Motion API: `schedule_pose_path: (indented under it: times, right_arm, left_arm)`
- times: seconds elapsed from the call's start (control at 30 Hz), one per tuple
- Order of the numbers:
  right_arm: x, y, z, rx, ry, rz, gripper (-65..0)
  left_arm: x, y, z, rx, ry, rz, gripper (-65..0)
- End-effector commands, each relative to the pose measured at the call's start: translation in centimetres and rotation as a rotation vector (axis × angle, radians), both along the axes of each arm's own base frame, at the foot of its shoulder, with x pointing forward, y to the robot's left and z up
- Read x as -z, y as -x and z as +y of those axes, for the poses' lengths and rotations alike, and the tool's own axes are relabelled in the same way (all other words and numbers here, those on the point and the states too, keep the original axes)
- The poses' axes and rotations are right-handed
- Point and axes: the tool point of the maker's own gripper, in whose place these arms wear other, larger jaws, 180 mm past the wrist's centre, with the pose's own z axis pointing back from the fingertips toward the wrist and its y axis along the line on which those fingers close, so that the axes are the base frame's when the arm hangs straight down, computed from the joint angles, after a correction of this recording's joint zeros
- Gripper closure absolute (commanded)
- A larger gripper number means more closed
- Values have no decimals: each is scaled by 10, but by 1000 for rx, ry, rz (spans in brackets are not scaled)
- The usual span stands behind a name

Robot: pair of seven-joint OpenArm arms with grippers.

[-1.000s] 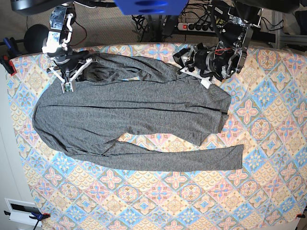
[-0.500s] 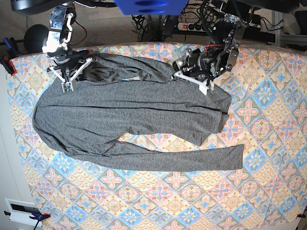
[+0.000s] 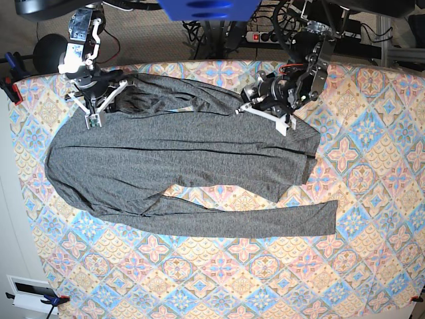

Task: Layout the t-shirt on the table in an organized manner, then fold the t-shirt properly

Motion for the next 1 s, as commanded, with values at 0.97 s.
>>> schedule_pose_path:
  times: [0.97]
  right_arm:
    - [-8,-6,-3,-4,4,-35,0]
  left_arm:
    - [-103,28,-108,293,444,-81,0]
